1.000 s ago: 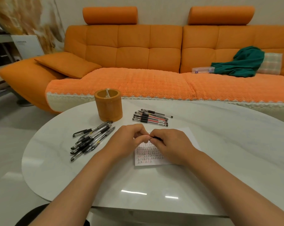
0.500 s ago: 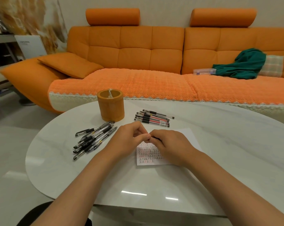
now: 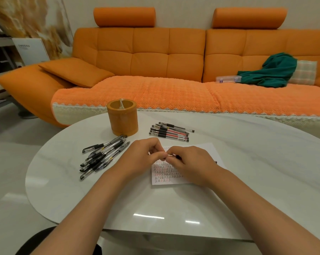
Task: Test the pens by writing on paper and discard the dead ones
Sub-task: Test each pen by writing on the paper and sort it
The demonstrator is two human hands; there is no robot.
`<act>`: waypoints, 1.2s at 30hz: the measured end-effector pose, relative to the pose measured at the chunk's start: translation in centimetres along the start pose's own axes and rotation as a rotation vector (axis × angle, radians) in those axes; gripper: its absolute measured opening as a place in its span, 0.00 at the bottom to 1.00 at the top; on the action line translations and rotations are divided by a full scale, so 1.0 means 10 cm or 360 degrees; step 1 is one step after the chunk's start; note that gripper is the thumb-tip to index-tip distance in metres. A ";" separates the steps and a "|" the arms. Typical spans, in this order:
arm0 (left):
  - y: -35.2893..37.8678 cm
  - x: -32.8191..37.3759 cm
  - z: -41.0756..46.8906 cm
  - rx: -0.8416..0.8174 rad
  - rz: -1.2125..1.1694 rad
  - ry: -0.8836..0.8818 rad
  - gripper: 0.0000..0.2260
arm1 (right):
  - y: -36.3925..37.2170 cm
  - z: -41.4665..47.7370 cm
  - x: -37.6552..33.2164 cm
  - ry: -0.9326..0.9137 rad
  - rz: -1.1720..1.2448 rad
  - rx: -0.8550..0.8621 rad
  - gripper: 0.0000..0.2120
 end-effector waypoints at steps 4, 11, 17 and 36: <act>-0.02 -0.07 0.02 -0.0038 0.0248 -0.0080 0.04 | -0.01 -0.04 0.06 0.0036 0.0190 -0.0017 0.12; 0.12 -0.20 0.01 -0.0261 0.0484 -0.0195 0.14 | -0.11 -0.02 0.21 0.0011 0.0368 0.0126 0.16; 0.25 -0.19 0.02 -0.0398 0.0586 -0.0132 0.25 | -0.14 -0.04 0.26 0.0060 0.0523 0.0169 0.25; 0.34 -0.27 0.05 -0.0563 0.0739 -0.0150 0.33 | 0.20 -0.21 0.12 0.0216 0.1364 -0.0177 0.03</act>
Point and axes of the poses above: each hand's wrist, its own z-axis towards the middle knuckle, its own y-axis out of the palm, x = y × z, the point moved 7 cm from there along z, towards the middle knuckle, and after that the axes turned 4 degrees about -x, right-handed, at the moved point
